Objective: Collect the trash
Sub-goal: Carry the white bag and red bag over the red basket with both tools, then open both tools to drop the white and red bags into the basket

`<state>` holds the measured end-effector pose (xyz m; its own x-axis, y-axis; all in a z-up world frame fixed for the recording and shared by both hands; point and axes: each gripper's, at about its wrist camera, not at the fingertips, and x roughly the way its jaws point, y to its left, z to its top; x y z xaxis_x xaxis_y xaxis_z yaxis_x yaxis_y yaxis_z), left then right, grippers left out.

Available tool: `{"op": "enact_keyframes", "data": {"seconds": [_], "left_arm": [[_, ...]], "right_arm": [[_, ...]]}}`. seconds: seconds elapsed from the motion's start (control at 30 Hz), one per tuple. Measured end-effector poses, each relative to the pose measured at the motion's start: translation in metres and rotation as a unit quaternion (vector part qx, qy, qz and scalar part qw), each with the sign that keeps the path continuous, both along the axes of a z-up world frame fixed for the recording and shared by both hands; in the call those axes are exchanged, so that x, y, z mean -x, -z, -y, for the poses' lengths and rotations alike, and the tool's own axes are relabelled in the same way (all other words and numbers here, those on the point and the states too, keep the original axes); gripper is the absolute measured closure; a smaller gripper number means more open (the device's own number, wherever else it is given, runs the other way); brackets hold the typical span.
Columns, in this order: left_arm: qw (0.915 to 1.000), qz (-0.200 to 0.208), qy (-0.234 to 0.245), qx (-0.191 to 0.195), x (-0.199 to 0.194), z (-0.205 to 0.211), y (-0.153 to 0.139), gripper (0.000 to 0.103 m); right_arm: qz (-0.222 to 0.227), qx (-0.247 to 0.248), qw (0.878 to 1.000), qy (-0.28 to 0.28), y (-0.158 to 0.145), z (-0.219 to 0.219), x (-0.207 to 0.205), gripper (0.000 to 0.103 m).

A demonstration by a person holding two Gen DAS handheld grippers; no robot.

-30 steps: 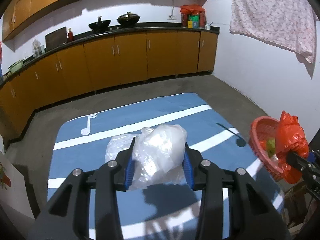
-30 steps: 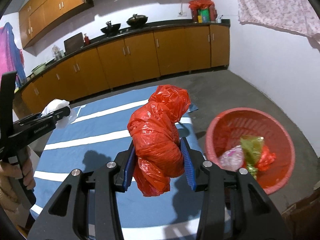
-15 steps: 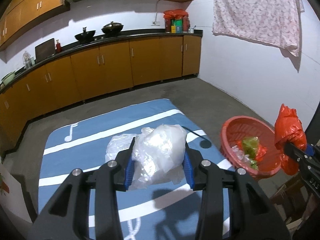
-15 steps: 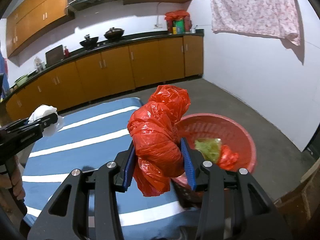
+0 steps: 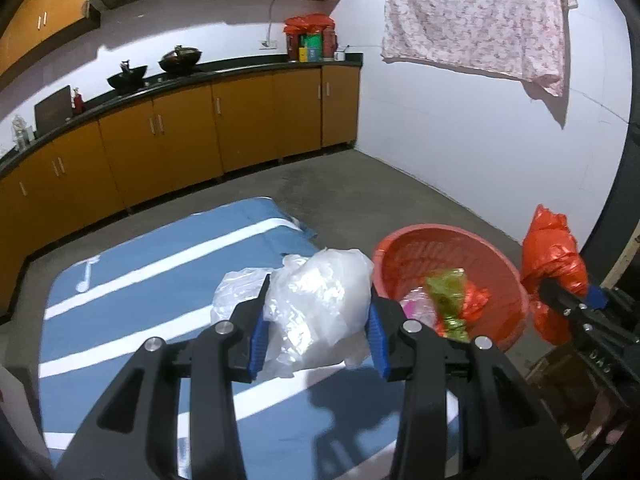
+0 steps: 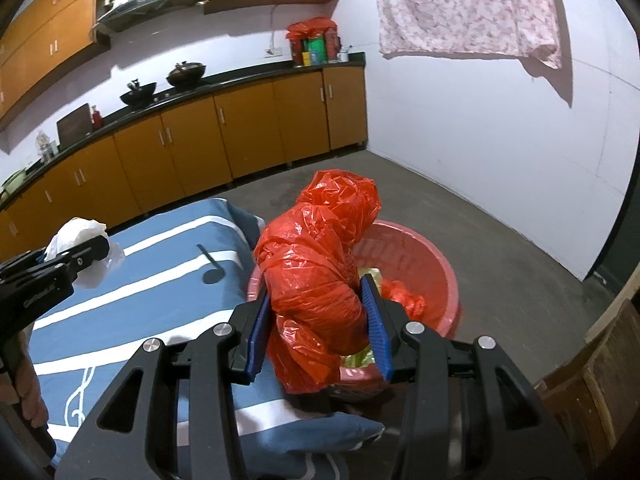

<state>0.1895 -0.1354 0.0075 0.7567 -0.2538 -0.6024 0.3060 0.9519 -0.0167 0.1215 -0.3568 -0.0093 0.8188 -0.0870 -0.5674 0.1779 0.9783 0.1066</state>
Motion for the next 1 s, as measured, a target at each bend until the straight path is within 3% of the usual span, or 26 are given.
{"op": "enact_keyframes", "data": {"seconds": [0.3,1.0], "left_arm": [[0.9992,-0.022,0.031,0.013,-0.009,0.045,0.016,0.062],[0.9935,-0.051,0.101,0.016,-0.042,0.111,0.058,0.062]], "right_arm": [[-0.008,0.015,1.0,0.021,0.007,0.016,-0.009,0.06],[-0.018,-0.029,0.999,0.041,0.029,0.057,-0.032,0.06]]}}
